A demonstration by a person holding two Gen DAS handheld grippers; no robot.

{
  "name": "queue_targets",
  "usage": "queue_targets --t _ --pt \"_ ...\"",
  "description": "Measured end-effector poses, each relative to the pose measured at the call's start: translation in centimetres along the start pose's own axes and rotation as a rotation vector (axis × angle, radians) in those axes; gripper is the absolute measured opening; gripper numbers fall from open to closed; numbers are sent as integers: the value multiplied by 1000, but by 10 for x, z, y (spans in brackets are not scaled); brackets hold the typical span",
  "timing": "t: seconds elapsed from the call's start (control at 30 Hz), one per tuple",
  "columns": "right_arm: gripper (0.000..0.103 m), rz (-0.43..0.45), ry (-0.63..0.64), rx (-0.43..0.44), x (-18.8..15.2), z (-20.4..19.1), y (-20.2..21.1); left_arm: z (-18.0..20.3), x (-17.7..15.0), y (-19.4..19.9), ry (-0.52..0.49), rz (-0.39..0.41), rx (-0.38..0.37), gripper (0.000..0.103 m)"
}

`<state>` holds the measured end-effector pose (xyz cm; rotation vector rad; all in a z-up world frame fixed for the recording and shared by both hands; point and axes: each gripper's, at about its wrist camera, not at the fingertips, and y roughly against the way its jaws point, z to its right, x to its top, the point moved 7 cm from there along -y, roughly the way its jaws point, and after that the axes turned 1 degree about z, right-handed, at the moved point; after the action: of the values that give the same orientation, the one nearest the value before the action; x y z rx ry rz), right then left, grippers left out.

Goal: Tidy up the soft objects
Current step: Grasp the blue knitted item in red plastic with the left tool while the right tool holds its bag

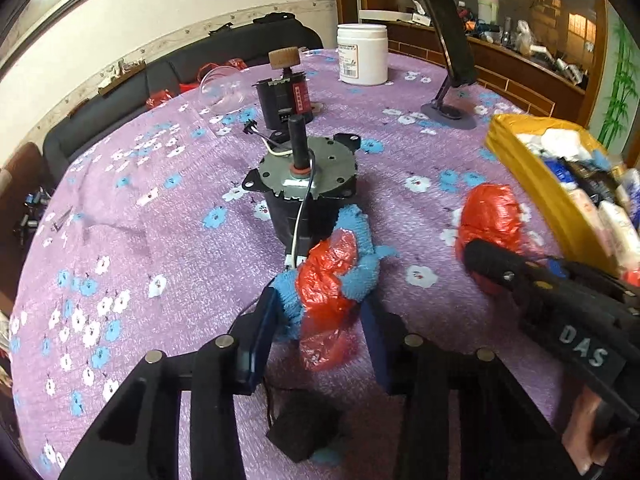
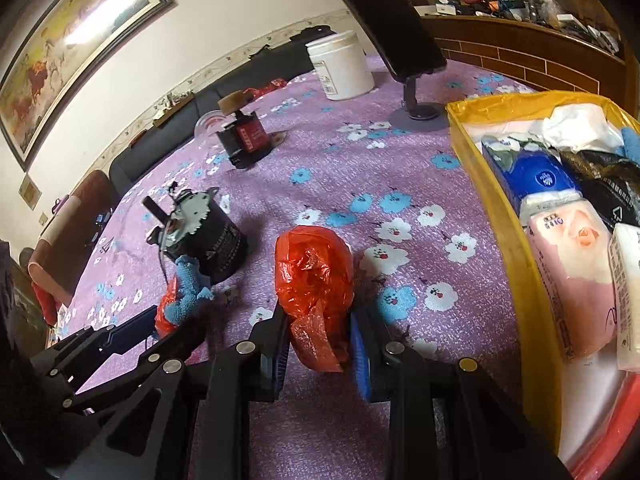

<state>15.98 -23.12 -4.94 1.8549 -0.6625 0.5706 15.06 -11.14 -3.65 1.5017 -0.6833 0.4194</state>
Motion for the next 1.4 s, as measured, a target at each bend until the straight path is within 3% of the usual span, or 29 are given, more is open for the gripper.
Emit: queue_targets --t 0.13,0.3,0.73,0.8,0.87,0.93,1.3,1.4 --pt "29 -8 19 11 -2 -4 2 0 -3 16 22 0 -55 28" --pt "30 -54 40 21 -7 -9 -3 16 -9 14 19 -47 -153 27" --pt "33 -30 34 -38 -5 -3 1 28 -5 -1 -2 -26 -108 27" --pt "33 -26 27 -43 -4 -1 2 27 -4 -1 3 -26 -117 33" --pt "33 -24 19 -48 -3 1 3 27 -4 -2 4 -33 -124 55" --pt "33 -24 16 -48 -3 2 3 28 -4 -2 2 -27 -109 62" --pt "34 11 -15 -50 2 8 8 12 2 -10 55 -32 -89 62" --pt "31 22 -8 -56 2 8 8 11 3 -16 53 -36 -53 51"
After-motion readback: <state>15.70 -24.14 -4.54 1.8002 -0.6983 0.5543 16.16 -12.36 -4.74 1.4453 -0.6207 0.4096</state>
